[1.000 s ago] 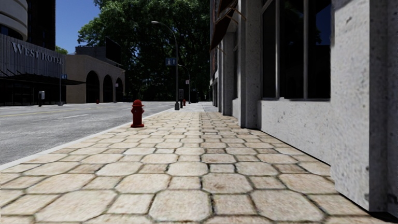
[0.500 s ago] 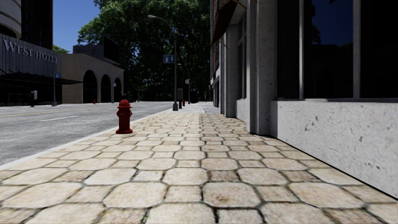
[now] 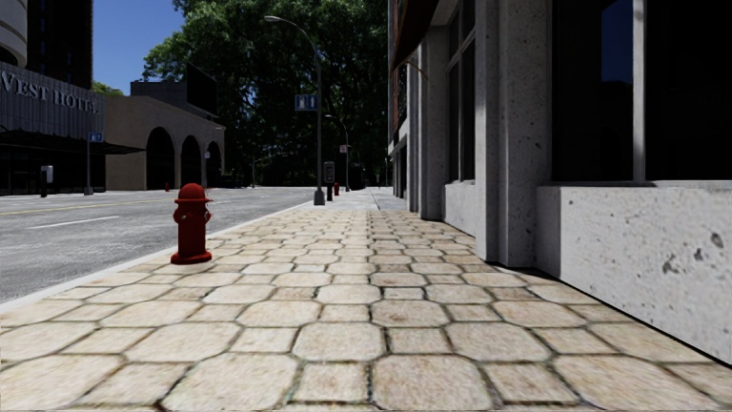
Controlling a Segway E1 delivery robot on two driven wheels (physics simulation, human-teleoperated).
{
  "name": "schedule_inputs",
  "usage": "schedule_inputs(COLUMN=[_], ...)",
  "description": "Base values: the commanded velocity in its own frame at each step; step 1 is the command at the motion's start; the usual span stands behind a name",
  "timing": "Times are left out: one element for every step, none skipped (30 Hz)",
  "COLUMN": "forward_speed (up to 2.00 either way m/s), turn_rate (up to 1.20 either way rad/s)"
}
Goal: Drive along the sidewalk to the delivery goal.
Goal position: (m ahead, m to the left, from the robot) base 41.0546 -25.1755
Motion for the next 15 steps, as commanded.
schedule_inputs(forward_speed=[2.0,2.0,2.0,2.0,2.0,2.0,2.0,2.0,2.0,2.0,2.0,2.0,2.0,2.0,2.0], turn_rate=[0.0,0.0,0.0,0.0,0.0,0.0,0.0,0.0,0.0,0.0,0.0,0.0,0.0,0.0,0.0])
